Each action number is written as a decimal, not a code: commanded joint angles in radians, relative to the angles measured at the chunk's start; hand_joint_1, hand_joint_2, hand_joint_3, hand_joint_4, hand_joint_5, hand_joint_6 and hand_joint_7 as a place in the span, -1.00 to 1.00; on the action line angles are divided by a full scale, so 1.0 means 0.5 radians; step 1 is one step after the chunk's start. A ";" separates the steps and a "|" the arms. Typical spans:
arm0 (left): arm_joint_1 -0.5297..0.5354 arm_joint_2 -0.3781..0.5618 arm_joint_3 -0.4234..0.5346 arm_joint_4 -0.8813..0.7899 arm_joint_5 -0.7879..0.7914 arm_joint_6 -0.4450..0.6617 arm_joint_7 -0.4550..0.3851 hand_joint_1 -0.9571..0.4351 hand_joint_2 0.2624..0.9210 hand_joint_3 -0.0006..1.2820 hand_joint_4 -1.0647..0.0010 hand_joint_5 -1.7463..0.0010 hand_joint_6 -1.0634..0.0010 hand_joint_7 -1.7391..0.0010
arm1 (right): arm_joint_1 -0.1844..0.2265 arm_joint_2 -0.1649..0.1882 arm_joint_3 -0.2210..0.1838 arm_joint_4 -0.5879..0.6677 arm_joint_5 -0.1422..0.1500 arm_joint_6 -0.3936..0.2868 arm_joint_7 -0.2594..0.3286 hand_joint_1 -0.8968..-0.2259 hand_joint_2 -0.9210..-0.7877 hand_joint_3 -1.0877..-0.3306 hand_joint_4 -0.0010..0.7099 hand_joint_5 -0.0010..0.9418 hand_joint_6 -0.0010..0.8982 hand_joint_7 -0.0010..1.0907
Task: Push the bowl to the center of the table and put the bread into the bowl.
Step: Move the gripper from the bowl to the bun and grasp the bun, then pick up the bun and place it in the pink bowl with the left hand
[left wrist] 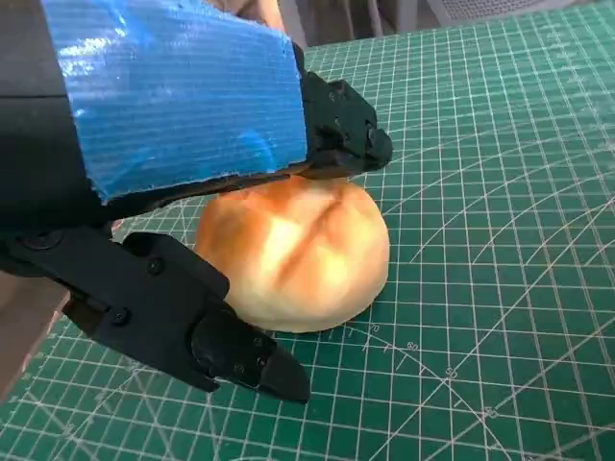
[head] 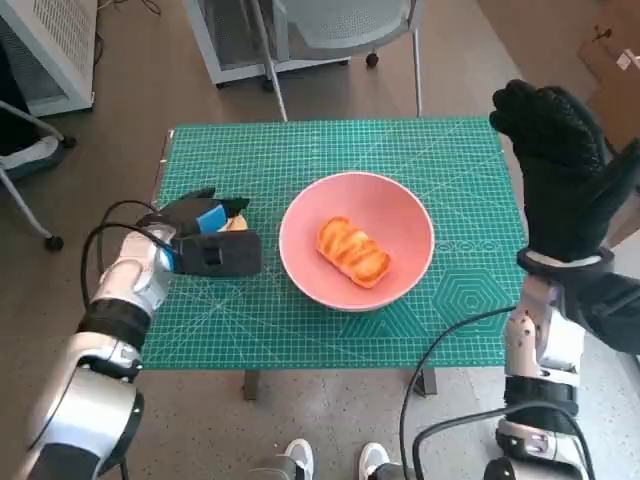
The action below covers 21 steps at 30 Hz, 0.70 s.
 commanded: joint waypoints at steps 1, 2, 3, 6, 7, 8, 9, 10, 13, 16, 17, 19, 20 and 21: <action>-0.041 -0.015 -0.079 0.103 0.074 0.012 0.092 0.43 0.86 -0.95 0.15 0.96 -0.15 0.92 | 0.053 -0.001 0.001 -0.019 -0.014 0.004 -0.021 0.01 -1.00 0.34 0.11 -1.00 0.02 -0.98; -0.043 -0.013 -0.091 0.111 0.081 0.009 0.104 0.43 0.91 -0.95 -0.03 0.92 -0.22 0.91 | 0.055 -0.001 0.002 -0.023 -0.015 0.006 -0.022 0.01 -1.00 0.34 0.11 -1.00 0.02 -0.98; -0.043 -0.002 -0.111 0.115 0.101 0.002 0.128 0.44 0.92 -0.94 -0.10 0.91 -0.25 0.91 | 0.059 -0.001 0.002 -0.029 -0.013 0.009 -0.023 0.01 -1.00 0.34 0.11 -1.00 0.03 -0.98; -0.045 0.028 -0.146 0.118 0.138 -0.024 0.195 0.64 0.97 -0.85 -0.16 -0.03 -0.35 0.63 | 0.070 0.002 0.003 -0.045 -0.014 0.013 -0.026 -0.01 -1.00 0.34 0.11 -1.00 0.03 -0.98; -0.046 0.035 -0.152 0.118 0.141 -0.032 0.213 0.55 0.98 -0.84 -0.19 -0.20 -0.25 0.31 | 0.072 0.002 0.004 -0.049 -0.014 0.013 -0.027 -0.01 -1.00 0.34 0.11 -1.00 0.03 -0.98; -0.046 0.046 -0.154 0.112 0.142 -0.045 0.239 0.48 0.99 -0.83 -0.21 -0.32 -0.19 0.11 | 0.075 0.003 0.003 -0.052 -0.011 0.014 -0.026 -0.02 -1.00 0.34 0.11 -0.99 0.03 -0.98; -0.046 0.052 -0.155 0.110 0.141 -0.053 0.257 0.46 0.99 -0.83 -0.20 -0.36 -0.19 0.04 | 0.076 0.003 0.002 -0.052 -0.009 0.014 -0.026 -0.02 -1.00 0.34 0.11 -0.99 0.03 -0.98; -0.048 0.060 -0.153 0.103 0.141 -0.061 0.274 0.43 0.99 -0.84 -0.20 -0.42 -0.19 -0.05 | 0.077 0.004 0.002 -0.053 -0.006 0.015 -0.025 -0.03 -1.00 0.34 0.12 -0.99 0.03 -0.98; -0.054 0.071 -0.146 0.095 0.139 -0.074 0.297 0.40 0.99 -0.85 -0.17 -0.46 -0.23 -0.18 | 0.077 0.005 0.003 -0.052 -0.004 0.015 -0.026 -0.04 -1.00 0.34 0.12 -0.99 0.02 -0.98; -0.066 0.081 -0.135 0.083 0.128 -0.085 0.302 0.38 1.00 -0.86 -0.16 -0.46 -0.24 -0.24 | 0.075 0.009 0.004 -0.046 -0.004 0.011 -0.025 -0.05 -1.00 0.35 0.12 -0.99 0.02 -0.99; -0.074 0.091 -0.126 0.064 0.119 -0.095 0.298 0.38 1.00 -0.86 -0.16 -0.44 -0.24 -0.27 | 0.073 0.011 0.005 -0.040 -0.003 0.009 -0.024 -0.05 -1.00 0.35 0.12 -0.99 0.02 -0.99; -0.090 0.115 -0.101 0.011 0.098 -0.117 0.286 0.38 1.00 -0.86 -0.16 -0.41 -0.23 -0.31 | 0.069 0.017 0.009 -0.031 -0.004 0.004 -0.023 -0.05 -1.00 0.35 0.13 -0.99 0.02 -0.99; -0.095 0.133 -0.081 -0.038 0.082 -0.133 0.275 0.38 1.00 -0.86 -0.16 -0.41 -0.23 -0.31 | 0.068 0.020 0.011 -0.030 -0.005 0.003 -0.023 -0.05 -1.00 0.35 0.13 -0.99 0.02 -0.99; -0.096 0.144 -0.067 -0.072 0.072 -0.143 0.266 0.38 1.00 -0.86 -0.17 -0.40 -0.22 -0.33 | 0.067 0.023 0.013 -0.030 -0.006 0.003 -0.023 -0.05 -1.00 0.35 0.13 -0.99 0.02 -0.99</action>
